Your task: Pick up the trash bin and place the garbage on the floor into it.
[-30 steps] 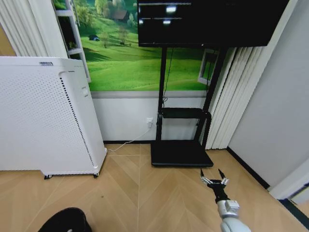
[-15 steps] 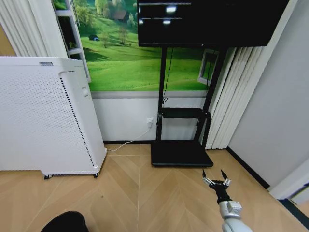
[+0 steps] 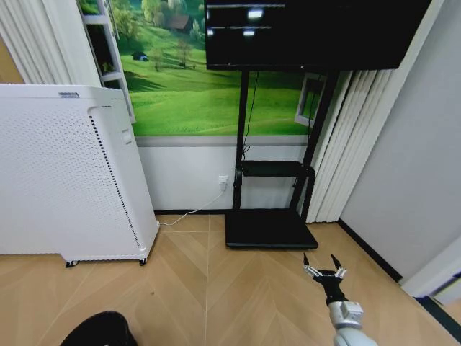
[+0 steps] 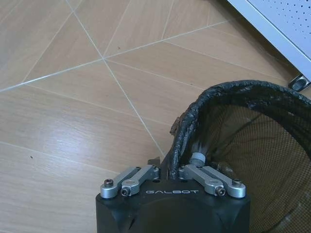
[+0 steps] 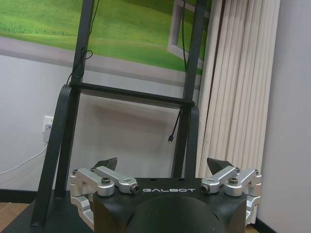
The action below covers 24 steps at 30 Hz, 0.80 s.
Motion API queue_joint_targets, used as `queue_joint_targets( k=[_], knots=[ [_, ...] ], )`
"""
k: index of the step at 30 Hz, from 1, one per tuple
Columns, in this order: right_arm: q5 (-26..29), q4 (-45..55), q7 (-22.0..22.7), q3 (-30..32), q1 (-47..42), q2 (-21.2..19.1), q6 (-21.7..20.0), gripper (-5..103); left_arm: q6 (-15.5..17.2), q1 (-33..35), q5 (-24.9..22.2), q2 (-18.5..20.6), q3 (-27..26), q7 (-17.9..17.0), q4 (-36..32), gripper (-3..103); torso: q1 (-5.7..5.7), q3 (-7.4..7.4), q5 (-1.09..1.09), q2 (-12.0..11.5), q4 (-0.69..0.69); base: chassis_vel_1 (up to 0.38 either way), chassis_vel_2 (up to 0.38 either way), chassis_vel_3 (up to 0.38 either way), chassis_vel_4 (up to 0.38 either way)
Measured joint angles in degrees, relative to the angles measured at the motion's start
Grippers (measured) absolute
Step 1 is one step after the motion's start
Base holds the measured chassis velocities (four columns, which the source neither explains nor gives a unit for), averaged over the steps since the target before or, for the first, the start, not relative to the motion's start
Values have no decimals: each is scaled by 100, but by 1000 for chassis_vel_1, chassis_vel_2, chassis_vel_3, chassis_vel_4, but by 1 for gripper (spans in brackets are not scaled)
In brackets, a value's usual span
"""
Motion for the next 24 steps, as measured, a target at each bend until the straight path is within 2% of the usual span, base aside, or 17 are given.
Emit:
queue_joint_targets(
  k=[2, 3, 5, 6, 9, 11, 12, 15, 17, 18, 20, 21, 22, 23, 24],
  knots=[
    [10, -10, 7, 0, 23, -9, 2, 100, 12, 39, 10, 6, -35, 18, -23, 24, 0, 0, 0, 0, 1, 0, 0, 0, 0],
    [10, -10, 7, 0, 23, -9, 2, 100, 12, 39, 10, 6, -35, 18, -23, 24, 0, 0, 0, 0, 1, 0, 0, 0, 0],
    [18, -21, 9, 0, 38, -23, 3, 100, 2, 59, 2, 2, -78, 16, -48, 34, 0, 0, 1, 0, 1, 0, 0, 0, 0],
    [18, -21, 9, 0, 38, -23, 3, 100, 2, 59, 2, 2, -78, 16, -48, 34, 0, 0, 1, 0, 1, 0, 0, 0, 0],
    [30, -27, 10, -3, 48, -43, 6, 100, -9, 103, -9, -32, -133, 12, -151, 51, 0, 0, 0, 0, 0, 0, 0, 0, 0],
    [33, -27, 11, -4, 53, -50, 6, 100, -8, 124, -9, -42, -146, 11, -200, 51, 0, 0, 1, 0, 0, 0, 0, 0, 0],
    [40, -34, 17, -9, 68, -70, 7, 100, -2, 180, -2, -70, -174, -13, -342, 61, 0, 0, 1, 0, 0, 0, 0, 0, 0],
    [43, -38, 18, -10, 85, -97, 7, 100, 1, 233, 73, -102, -201, -17, -477, 67, 0, 0, 1, 0, 0, 0, 0, 0, 0],
    [34, -46, 16, -13, 120, -151, 1, 100, -30, 353, 411, -178, -300, 27, -818, 78, 0, 0, 1, 0, 1, 0, 0, 0, 0],
    [34, -46, 16, -13, 120, -151, 1, 100, -30, 353, 411, -178, -300, 27, -818, 78, 0, 0, 1, 0, 1, 0, 0, 0, 0],
    [19, -31, 2, -18, 125, -163, -31, 100, -45, 462, 885, -212, -452, 213, -1110, 88, 0, 0, 0, 0, 1, 0, 0, 0, 0],
    [19, -31, 2, -18, 125, -163, -31, 100, -45, 462, 885, -212, -452, 213, -1110, 88, 0, 0, 0, 0, 1, 0, 0, 0, 0],
    [27, 7, 1, -26, 114, -163, -54, 100, -36, 530, 1105, -213, -549, 366, -1304, 93, 0, 0, 2, 0, 1, 0, 0, 0, 0],
    [52, 119, -11, -25, 51, -155, -133, 100, -77, 631, 1496, -210, -699, 755, -1644, 98, 0, 0, 2, 0, 2, 0, 0, 0, 0],
    [52, 119, -11, -25, 51, -155, -133, 100, -77, 631, 1496, -210, -699, 755, -1644, 98, 0, 0, 2, 0, 2, 0, 0, 0, 0]
  ],
)
